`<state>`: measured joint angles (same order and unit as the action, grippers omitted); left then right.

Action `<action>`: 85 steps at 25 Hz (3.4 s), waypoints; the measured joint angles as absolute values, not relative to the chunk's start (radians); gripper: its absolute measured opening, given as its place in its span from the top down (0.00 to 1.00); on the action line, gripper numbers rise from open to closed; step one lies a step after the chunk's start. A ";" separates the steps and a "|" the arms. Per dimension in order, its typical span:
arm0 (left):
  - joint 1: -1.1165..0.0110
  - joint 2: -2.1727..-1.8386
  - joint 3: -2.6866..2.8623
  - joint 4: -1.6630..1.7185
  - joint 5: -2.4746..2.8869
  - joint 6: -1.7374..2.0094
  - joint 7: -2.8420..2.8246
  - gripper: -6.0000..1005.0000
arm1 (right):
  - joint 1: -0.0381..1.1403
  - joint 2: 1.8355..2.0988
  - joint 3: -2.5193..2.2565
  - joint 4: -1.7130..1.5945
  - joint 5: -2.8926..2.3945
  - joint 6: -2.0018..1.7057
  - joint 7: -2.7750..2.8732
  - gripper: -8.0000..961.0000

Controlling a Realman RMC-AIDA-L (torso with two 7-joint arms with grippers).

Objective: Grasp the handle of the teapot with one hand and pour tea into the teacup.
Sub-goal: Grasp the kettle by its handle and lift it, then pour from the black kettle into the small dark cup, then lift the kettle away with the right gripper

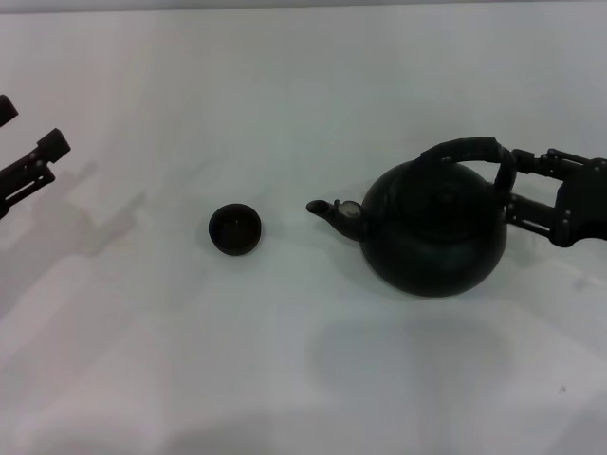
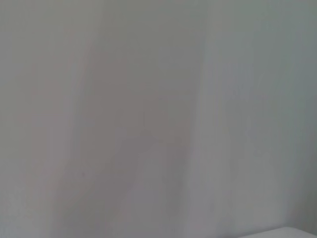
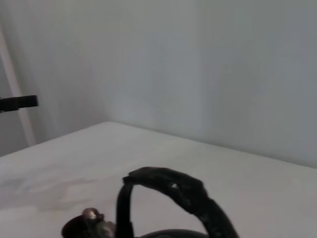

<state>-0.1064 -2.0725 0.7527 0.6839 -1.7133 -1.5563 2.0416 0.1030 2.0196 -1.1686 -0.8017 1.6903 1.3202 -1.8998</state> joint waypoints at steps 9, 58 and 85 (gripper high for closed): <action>-0.111 -2.071 0.752 0.682 -1.715 -1.548 2.041 0.14 | 0.102 2.022 -1.158 -0.773 1.715 1.296 -1.930 0.42; -0.138 -2.070 0.720 0.578 -1.716 -1.470 2.109 0.14 | 0.202 2.028 -1.436 -0.639 2.314 1.110 -2.298 0.83; -0.118 -2.068 0.684 0.486 -1.710 -1.348 2.183 0.14 | 0.090 2.025 -2.033 -1.276 2.365 0.282 -2.552 0.85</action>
